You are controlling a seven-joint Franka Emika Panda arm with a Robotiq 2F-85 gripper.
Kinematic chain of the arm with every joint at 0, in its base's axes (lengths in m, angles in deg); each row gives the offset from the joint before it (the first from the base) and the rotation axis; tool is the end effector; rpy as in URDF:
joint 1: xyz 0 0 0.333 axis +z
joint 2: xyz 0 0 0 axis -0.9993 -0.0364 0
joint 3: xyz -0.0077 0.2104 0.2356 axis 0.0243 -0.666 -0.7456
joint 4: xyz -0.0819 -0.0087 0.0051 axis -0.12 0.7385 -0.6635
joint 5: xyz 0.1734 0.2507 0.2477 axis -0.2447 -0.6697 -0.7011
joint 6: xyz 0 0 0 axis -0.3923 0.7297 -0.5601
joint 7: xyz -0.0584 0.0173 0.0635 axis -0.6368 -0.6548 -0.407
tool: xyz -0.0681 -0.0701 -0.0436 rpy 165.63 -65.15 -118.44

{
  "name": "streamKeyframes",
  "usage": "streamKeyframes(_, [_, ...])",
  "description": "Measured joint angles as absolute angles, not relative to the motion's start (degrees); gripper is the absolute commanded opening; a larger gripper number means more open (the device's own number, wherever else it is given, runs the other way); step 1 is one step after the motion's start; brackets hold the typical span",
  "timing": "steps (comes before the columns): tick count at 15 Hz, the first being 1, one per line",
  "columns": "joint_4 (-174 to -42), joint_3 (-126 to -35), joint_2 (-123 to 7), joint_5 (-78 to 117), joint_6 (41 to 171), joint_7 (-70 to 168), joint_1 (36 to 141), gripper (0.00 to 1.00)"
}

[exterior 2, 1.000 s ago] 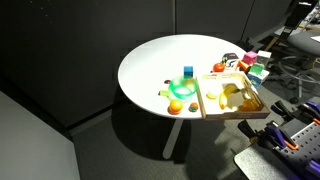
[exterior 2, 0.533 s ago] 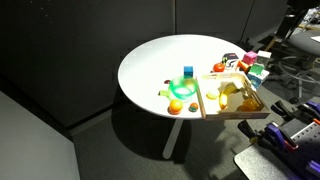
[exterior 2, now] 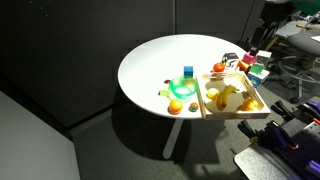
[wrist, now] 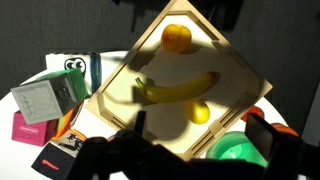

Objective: Take the yellow ball off of the tray and put it into the bowl

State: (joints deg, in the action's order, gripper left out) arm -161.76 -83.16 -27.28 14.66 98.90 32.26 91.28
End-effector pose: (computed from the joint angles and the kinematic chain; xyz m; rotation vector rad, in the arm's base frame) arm 0.4222 0.0152 0.3532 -3.0793 -0.3429 0.1112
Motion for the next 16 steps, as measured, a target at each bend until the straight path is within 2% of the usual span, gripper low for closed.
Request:
streamKeyframes(10, [-160.28,-86.84,-38.91,15.27,105.96,30.65,92.33,1.0])
streamKeyframes(16, [-159.44,-87.38,-40.73,16.45,106.15,29.45,92.47,1.0])
